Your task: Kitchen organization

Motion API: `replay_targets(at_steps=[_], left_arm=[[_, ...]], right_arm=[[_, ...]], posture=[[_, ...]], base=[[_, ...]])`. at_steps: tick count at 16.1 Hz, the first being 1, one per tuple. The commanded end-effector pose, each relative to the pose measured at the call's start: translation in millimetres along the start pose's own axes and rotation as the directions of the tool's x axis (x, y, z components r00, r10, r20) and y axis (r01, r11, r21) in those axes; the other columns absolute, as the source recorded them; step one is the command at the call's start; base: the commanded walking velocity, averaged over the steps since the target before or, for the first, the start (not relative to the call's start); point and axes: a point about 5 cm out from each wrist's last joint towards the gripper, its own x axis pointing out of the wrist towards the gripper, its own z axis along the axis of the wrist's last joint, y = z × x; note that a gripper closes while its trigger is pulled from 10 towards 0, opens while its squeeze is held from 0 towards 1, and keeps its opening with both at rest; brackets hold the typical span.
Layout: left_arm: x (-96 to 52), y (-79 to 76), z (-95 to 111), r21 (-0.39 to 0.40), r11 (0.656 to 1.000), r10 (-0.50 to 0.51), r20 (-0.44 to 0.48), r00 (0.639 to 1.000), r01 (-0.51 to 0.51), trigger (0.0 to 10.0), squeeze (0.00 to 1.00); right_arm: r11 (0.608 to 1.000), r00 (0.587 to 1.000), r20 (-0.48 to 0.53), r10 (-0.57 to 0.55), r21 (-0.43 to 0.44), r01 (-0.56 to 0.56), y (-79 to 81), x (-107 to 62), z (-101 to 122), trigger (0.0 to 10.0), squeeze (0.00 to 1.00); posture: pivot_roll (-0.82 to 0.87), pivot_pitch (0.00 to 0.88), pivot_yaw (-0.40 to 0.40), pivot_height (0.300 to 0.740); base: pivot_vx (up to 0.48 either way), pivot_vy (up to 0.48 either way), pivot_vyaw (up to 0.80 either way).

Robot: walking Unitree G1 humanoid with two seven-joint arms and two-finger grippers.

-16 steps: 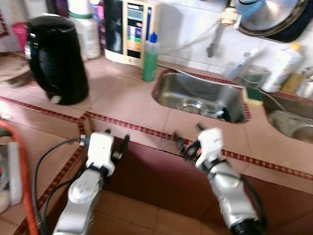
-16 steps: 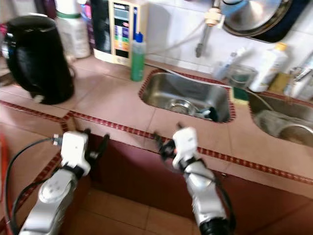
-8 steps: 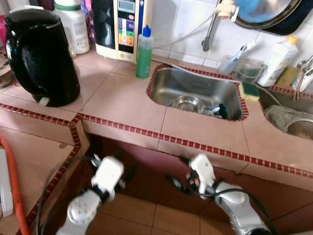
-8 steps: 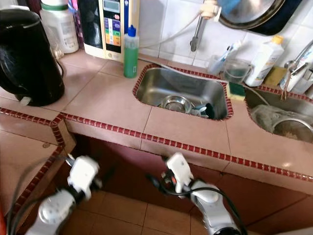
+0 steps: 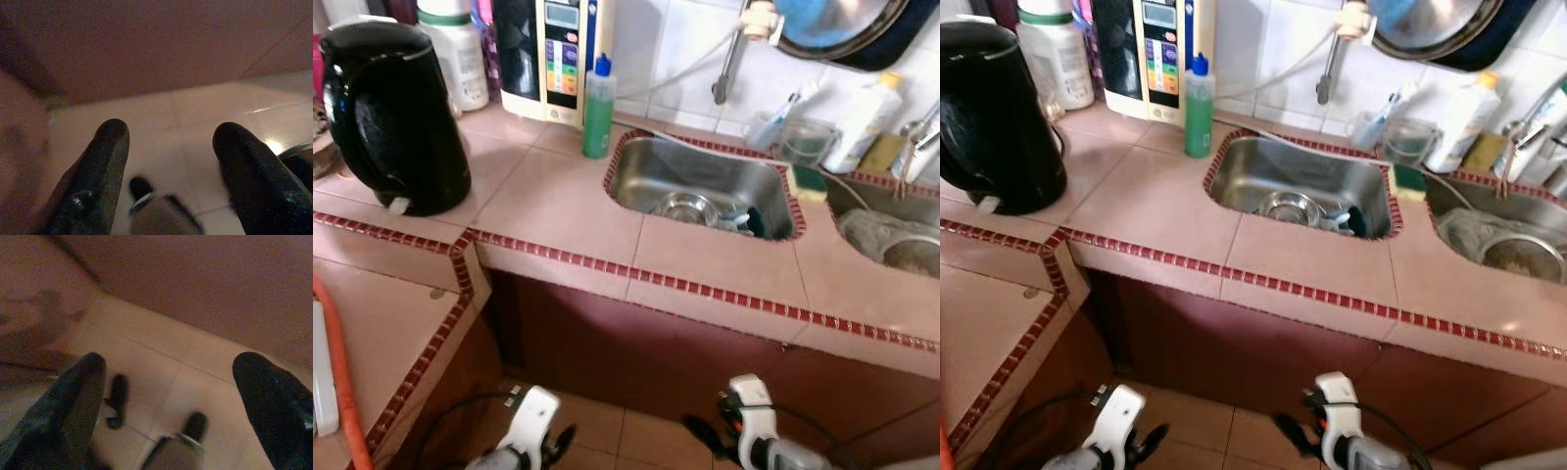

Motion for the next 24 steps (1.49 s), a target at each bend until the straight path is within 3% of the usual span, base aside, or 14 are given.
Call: replay_targets(at_steps=[1, 5, 8, 10, 16, 24], left_arm=[[1.6, -1.3, -4.3, -0.008, 0.999, 0.042, -0.039, 0.998, -0.042, 10.0, 0.00], [-5.7, -2.5, -32.3, -0.122, 0.983, 0.115, -0.166, 0.979, -0.136, 10.0, 0.00], [-7.8, -8.7, -39.8, -0.182, 0.972, 0.114, -0.176, 0.978, -0.146, 10.0, 0.00], [-5.7, -13.2, -38.0, -0.152, 0.982, 0.087, -0.180, 0.980, -0.115, 10.0, 0.00], [3.1, -16.6, -23.2, -0.140, 0.986, 0.073, -0.164, 0.984, -0.096, 10.0, 0.00], [-1.0, -19.2, -34.9, -0.146, 0.983, 0.074, -0.214, 0.974, -0.107, 10.0, 0.00]], right_arm=[[0.991, 0.992, -0.003, -0.128, 0.037, 0.128, -11.4, -4.9, -5.9, 10.0, 0.00], [0.966, 0.970, -0.054, -0.235, 0.100, 0.240, -13.7, -9.2, -26.2, 10.0, 0.00], [0.957, 0.949, -0.127, -0.288, 0.000, 0.290, -7.8, -9.6, -42.5, 10.0, 0.00], [0.960, 0.946, -0.166, -0.278, -0.074, 0.269, -0.6, -8.4, -51.0, 10.0, 0.00], [0.960, 0.947, -0.167, -0.273, -0.108, 0.258, 7.1, -1.9, -46.5, 10.0, 0.00], [0.944, 0.920, -0.219, -0.326, -0.127, 0.304, -2.8, -12.8, -61.8, 10.0, 0.00]], posture=[[0.07, 0.000, -0.131, 0.740], [0.05, 0.000, -0.114, 0.740], [0.02, 0.000, -0.079, 0.740], [0.03, 0.000, -0.072, 0.740], [0.02, 0.000, -0.065, 0.740], [0.02, 0.000, -0.071, 0.740]], base=[[0.000, 0.000, 0.00], [0.000, 0.000, 0.00], [0.000, -0.092, 0.00], [0.000, -0.364, 0.00], [0.000, -0.480, 0.00], [0.000, -0.480, 0.00]])
